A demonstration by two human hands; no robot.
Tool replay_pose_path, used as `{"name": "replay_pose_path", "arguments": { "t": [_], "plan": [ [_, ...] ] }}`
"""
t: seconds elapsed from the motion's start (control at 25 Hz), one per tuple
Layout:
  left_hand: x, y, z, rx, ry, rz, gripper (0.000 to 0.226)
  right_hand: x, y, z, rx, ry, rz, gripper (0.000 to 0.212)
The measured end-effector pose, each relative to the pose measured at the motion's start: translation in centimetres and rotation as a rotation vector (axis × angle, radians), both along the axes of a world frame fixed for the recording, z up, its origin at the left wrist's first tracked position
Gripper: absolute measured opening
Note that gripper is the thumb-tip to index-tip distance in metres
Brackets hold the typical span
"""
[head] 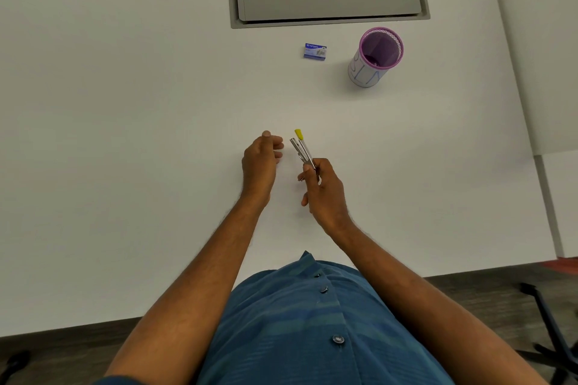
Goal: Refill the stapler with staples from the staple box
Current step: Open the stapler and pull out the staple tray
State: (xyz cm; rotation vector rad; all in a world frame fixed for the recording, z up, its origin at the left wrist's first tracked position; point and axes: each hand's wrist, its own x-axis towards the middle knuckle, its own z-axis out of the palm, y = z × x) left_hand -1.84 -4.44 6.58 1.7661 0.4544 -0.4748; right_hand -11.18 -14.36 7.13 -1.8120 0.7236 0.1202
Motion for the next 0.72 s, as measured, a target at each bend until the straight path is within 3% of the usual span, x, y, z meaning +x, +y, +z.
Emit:
{"name": "replay_pose_path", "arguments": {
  "t": [0.32, 0.72],
  "plan": [
    [-1.1, 0.7, -1.5, 0.195, -0.267, -0.112, 0.035, -0.3, -1.1, -1.0, -0.193, 0.036, -0.01, 0.014],
    [-1.4, 2.3, -2.7, 0.222, -0.311, -0.182, 0.048, -1.0, -2.8, -1.5, -0.078, 0.047, -0.096, 0.017]
  ]
}}
